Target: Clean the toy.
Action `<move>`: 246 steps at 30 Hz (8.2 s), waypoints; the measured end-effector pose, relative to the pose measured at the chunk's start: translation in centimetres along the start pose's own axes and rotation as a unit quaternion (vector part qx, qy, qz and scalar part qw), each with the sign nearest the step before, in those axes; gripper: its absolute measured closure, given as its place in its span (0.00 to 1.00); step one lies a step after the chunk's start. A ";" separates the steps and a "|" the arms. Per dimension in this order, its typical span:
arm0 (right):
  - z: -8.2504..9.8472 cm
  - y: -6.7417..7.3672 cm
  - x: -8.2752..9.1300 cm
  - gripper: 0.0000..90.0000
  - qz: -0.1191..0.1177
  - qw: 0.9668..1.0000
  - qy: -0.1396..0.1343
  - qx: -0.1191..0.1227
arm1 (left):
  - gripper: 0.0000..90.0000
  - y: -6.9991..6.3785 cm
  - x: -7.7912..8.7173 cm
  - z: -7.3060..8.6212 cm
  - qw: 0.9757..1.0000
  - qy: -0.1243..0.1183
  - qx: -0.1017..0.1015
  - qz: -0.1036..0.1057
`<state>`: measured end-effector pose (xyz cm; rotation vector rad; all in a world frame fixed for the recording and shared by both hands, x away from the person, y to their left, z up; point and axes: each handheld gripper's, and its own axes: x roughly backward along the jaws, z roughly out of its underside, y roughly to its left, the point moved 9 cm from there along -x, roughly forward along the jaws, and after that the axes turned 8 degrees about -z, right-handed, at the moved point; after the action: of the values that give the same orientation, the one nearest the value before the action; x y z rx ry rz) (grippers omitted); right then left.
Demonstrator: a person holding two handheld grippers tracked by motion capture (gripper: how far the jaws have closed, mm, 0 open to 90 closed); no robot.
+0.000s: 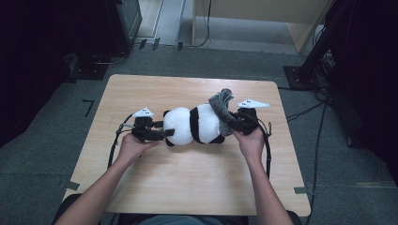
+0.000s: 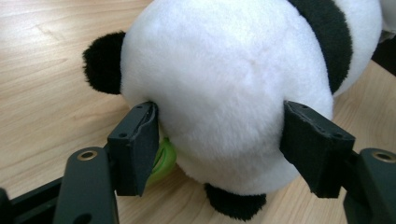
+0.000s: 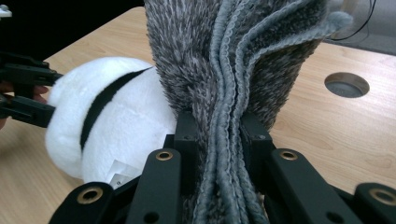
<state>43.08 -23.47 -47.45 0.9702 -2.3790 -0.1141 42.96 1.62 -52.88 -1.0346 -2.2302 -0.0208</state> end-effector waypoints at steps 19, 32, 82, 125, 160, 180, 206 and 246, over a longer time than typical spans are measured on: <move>3.4 -2.1 -1.4 0.84 0.008 0.999 0.017 -0.030 | 0.23 0.0 -1.2 -0.2 0.999 -0.028 -0.001 0.026; 5.3 -2.8 -2.2 0.84 0.014 0.997 0.043 -0.063 | 0.53 -0.3 -0.6 -0.4 1.000 -0.016 0.005 -0.008; 2.9 11.2 -5.3 0.84 -0.003 0.982 0.026 0.186 | 0.64 -0.5 0.8 -0.2 0.999 0.005 0.021 -0.032; 0.1 6.2 1.4 0.84 0.020 0.994 -0.049 0.093 | 0.64 -0.5 0.7 -0.7 0.999 0.014 0.027 -0.015; 3.1 7.4 -2.1 0.84 -0.002 0.993 0.019 0.116 | 0.64 -0.7 0.6 -0.5 0.999 0.026 0.033 -0.004; 3.4 0.3 1.6 0.83 0.062 0.997 0.006 0.039 | 0.63 -0.5 0.6 -0.5 0.999 0.026 0.028 -0.004; 3.9 14.1 -3.9 0.84 -0.118 0.982 0.052 0.137 | 0.63 -0.6 0.6 -0.6 1.000 0.022 0.023 -0.002; 6.7 3.2 -0.4 0.83 -0.027 0.987 0.136 0.087 | 0.65 -0.6 0.5 -0.5 0.999 0.033 0.009 -0.004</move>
<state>37.78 -21.65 -52.35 1.0578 -2.1376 0.1968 42.64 1.41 -52.04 -1.0010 -2.1705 -0.0379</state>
